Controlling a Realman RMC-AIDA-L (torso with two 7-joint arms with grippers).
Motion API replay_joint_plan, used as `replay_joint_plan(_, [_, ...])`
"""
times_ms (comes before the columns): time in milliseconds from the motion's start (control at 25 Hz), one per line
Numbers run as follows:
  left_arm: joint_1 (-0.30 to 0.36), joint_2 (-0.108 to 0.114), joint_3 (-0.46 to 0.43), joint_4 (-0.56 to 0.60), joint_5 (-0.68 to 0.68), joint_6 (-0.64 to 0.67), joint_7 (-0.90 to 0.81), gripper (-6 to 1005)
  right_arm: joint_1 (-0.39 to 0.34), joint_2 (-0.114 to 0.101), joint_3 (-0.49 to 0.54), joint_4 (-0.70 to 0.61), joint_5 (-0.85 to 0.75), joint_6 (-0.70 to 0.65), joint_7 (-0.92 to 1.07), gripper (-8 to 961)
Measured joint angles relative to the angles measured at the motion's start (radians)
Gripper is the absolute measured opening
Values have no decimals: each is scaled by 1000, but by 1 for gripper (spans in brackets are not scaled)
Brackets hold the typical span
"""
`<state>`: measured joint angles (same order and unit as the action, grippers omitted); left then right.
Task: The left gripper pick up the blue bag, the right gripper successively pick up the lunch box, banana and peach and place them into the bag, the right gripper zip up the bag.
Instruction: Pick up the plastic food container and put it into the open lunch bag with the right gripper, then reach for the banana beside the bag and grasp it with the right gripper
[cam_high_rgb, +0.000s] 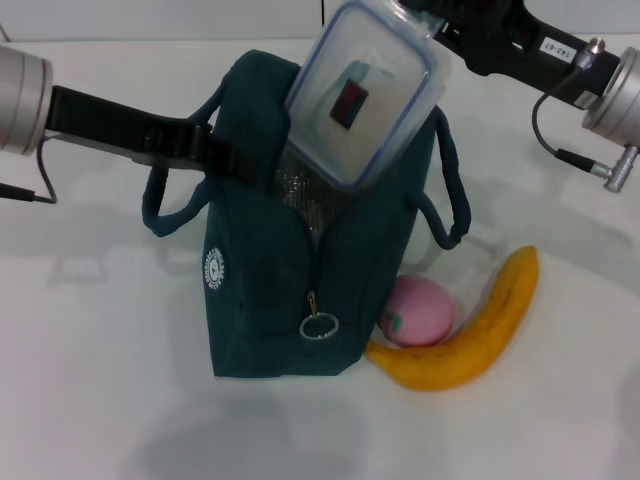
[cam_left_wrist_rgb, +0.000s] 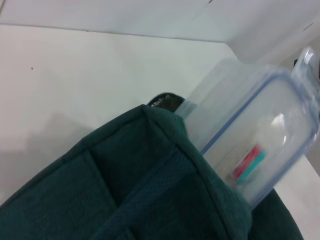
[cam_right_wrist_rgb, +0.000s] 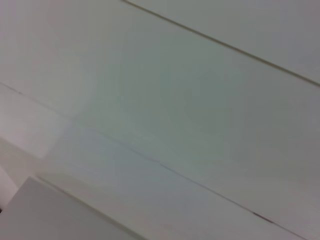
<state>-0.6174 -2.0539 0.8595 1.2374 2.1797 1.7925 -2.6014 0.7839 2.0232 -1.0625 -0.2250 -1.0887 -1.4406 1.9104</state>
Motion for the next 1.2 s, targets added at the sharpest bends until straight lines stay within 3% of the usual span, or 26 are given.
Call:
replay_joint_plan(280, [11,-5,-1,-7,0,-18,12,36,3,0,-1,-16,2,-20,-4,259])
replay_joint_plan(400, [13,-5,-6,-21,-1,-23,23,36,-7,-3,-1,-40,-4,-20,-19,451])
replay_joint_plan(480, [17,-6,-14,-26,-2,-25,33,36,-24,-15,-7,-86,-30,-21,-38,495])
replay_joint_plan(600, [28,-7,-20,-29,-3,-31,42,36,-40,-45,-13,-191,-128,-24,-73,561])
replay_joint_plan(840, [39,-8,-24,-32,-3,-45,56,36,-7,-155,-14,-474,-533,-80,-104,693])
replay_joint_plan(960, [39,-7,-31,-35,-3,-46,59,36,27,-181,-26,-580,-736,-112,-113,785])
replay_joint_plan(1080, [39,-8,-31,-36,-3,-46,62,36,69,-179,-54,-680,-954,-155,-123,877])
replay_joint_plan(1200, [38,-8,-31,-36,-3,-46,62,36,97,-143,-104,-798,-1161,-221,-140,876])
